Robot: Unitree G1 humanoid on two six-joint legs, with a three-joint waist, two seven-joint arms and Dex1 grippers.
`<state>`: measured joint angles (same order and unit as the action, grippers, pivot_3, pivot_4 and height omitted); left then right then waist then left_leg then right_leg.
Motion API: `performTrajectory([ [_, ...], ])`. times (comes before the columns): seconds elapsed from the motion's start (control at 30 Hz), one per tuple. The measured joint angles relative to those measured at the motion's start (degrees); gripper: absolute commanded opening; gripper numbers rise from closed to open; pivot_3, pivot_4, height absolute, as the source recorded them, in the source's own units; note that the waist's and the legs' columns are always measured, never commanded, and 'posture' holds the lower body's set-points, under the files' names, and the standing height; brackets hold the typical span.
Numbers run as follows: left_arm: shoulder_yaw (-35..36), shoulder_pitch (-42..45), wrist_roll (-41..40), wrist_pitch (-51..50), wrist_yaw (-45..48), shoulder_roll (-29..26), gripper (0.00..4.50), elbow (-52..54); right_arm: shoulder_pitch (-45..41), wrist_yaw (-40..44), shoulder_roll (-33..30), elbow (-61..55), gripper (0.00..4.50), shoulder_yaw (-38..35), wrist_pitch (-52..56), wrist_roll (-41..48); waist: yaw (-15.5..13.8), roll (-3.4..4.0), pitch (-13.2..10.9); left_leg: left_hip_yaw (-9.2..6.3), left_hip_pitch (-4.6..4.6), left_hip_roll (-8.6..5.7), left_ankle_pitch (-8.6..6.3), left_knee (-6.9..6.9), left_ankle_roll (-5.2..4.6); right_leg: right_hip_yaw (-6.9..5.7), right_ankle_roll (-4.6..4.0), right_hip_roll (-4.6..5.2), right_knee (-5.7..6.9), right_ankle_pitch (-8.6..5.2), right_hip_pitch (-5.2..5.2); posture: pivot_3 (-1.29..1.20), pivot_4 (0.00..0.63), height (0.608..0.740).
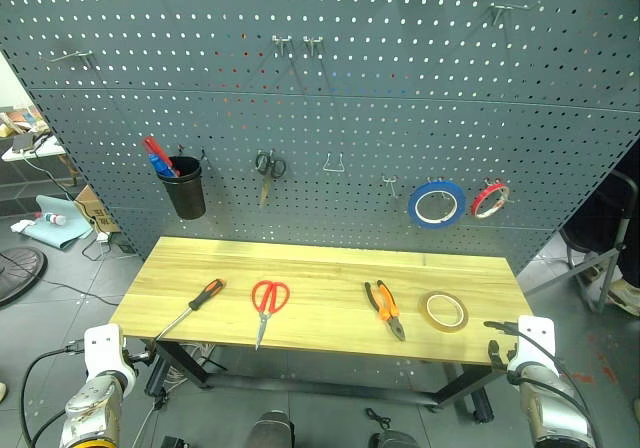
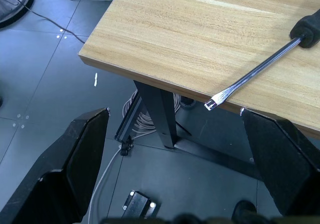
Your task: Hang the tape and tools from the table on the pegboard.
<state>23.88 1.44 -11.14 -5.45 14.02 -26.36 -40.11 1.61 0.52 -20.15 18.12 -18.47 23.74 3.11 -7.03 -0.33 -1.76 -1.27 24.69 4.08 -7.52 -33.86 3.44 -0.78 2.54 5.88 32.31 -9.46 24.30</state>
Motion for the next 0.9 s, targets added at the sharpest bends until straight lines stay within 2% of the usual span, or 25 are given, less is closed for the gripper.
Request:
performTrajectory([
  [0.23, -0.1, 0.5, 0.3, 0.4, -0.5, -0.4, 4.47, -0.9, 0.1, 0.4, -0.1, 0.0, 4.50, 0.3, 0.0, -0.2, 0.0, 0.00, 0.0, 0.00, 0.00, 0.00, 0.00, 0.00, 0.00, 0.00, 0.00, 0.00, 0.01, 0.00, -0.01, 0.21, 0.000, 0.737],
  [0.4, -0.3, -0.9, 0.1, 1.2, 1.7, -0.9, 4.47, 2.4, 0.8, 3.5, -2.4, -1.9, 4.50, 3.6, -0.1, -1.4, 0.0, 0.00, 0.0, 0.02, 0.00, 0.00, 0.00, 0.00, 0.00, 0.00, 0.00, 0.04, 0.08, 0.00, -0.01, 0.22, 0.004, 0.737],
  [0.53, -2.9, -6.8, -4.3, -1.8, 12.8, -4.0, 4.47, 23.2, 0.1, 14.3, -9.0, -7.6, 4.50, 8.9, 1.7, -1.3, 0.3, -0.12, -0.7, 0.30, -0.03, -0.01, 0.00, -0.08, 0.01, 0.01, -0.03, 0.33, 0.53, -0.02, 0.26, 0.20, 0.086, 0.737],
  [0.57, -4.3, -7.3, -6.4, -4.2, 16.2, -5.6, 4.47, 30.8, -1.0, 18.5, -11.6, -9.7, 4.50, 11.0, 2.0, -1.2, 0.3, -0.14, -1.4, 0.32, 0.00, -0.01, 0.00, -0.16, 0.00, 0.02, -0.04, 0.36, 0.62, -0.03, 0.47, 0.19, 0.105, 0.737],
  [0.63, -7.1, -6.9, -8.1, -6.4, 20.4, -7.6, 4.47, 38.9, -3.0, 23.4, -14.1, -12.1, 4.50, 13.2, 2.3, -0.7, 0.4, 0.03, -1.9, 0.33, 0.09, -0.02, 0.00, -0.25, 0.00, 0.03, -0.04, 0.39, 0.62, -0.03, 0.59, 0.18, 0.145, 0.737],
  [0.67, -9.0, -6.3, -8.6, -7.5, 22.6, -8.6, 4.47, 42.3, -3.9, 26.2, -15.3, -13.3, 4.50, 14.4, 2.4, -0.5, 0.5, 0.03, -2.5, 0.35, 0.06, -0.02, 0.00, -0.41, 0.00, 0.04, -0.03, 0.43, 0.71, -0.04, 0.57, 0.18, 0.145, 0.737],
  [0.77, -17.1, -1.4, -10.0, -11.0, 30.0, -10.1, 4.47, 49.2, -7.8, 35.6, -20.2, -14.0, 4.50, 19.7, 2.4, -0.5, 1.0, 0.15, -4.1, 0.31, 0.47, -0.09, -0.05, -0.94, -0.09, 0.05, -0.02, 0.47, 0.87, -0.05, 0.64, 0.17, 0.161, 0.737],
  [0.83, -21.7, 3.3, -11.8, -14.1, 34.1, -10.1, 4.47, 51.4, -10.7, 40.3, -21.8, -12.5, 4.50, 22.5, 2.2, -0.7, 1.6, -0.27, -5.6, 0.31, 0.40, -0.11, -0.04, -1.04, -0.12, 0.12, -0.02, 0.44, 0.95, -0.05, 0.52, 0.13, 0.239, 0.737],
  [0.9, -25.4, 9.0, -14.4, -17.4, 37.7, -9.5, 4.47, 53.7, -15.4, 43.5, -22.6, -9.7, 4.50, 24.9, 1.5, -1.6, 1.9, -0.72, -7.7, 0.34, 0.69, -0.11, -0.03, -1.12, -0.13, 0.26, -0.02, 0.42, 1.19, -0.05, 0.74, 0.12, 0.261, 0.737],
])
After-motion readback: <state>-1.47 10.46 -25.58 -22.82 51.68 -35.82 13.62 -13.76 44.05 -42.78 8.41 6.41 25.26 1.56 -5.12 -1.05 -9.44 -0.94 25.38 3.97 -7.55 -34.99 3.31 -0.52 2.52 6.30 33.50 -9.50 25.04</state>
